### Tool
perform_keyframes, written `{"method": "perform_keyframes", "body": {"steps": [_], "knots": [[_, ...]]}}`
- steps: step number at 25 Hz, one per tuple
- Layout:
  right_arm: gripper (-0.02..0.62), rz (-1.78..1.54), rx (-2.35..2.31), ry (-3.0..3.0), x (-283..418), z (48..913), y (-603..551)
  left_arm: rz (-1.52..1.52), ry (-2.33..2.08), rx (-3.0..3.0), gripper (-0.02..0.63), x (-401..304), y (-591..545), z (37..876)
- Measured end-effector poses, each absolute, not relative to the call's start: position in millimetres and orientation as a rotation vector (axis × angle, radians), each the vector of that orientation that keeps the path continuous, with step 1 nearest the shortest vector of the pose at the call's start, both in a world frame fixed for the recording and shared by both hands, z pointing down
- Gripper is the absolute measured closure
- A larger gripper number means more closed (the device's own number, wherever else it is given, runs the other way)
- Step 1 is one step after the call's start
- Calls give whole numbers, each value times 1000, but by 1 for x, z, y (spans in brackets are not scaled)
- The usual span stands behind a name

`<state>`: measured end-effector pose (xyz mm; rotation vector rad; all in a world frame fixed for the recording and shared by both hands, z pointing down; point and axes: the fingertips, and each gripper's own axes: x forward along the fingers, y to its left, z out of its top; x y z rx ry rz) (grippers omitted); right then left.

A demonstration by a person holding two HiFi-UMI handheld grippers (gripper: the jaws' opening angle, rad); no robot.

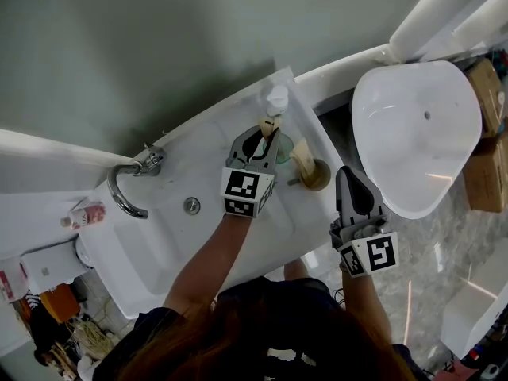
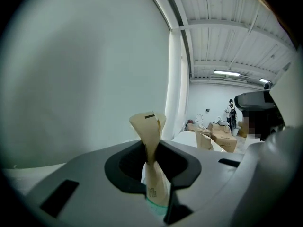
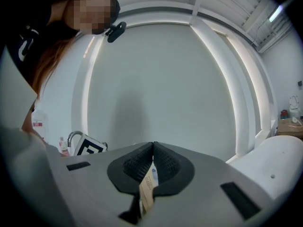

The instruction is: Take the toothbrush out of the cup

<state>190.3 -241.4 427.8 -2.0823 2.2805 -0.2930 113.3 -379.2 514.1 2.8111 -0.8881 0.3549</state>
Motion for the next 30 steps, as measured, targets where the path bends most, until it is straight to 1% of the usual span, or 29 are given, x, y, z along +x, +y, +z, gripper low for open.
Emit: {"method": "perform_keyframes", "body": {"steps": [4,13,21,25,30], "knots": [[580,-282,-2084,2276,190,425,-238,282,-910,2844,546,107,-375,493],[580,-232,-2050,2282,178,403,-230,120,-945,2857,554,83,-364,426],[580,-168,-2023,2282,162,375,-208,29,-1013,2921,554,45,-335,362],[580,-127,-2010,2257,159,356,-198,49,-1066,2988,554,25,-316,344],[580,-57,-2003,2243,167,332,-184,-21,-1136,2913,554,-12,-299,326]]}}
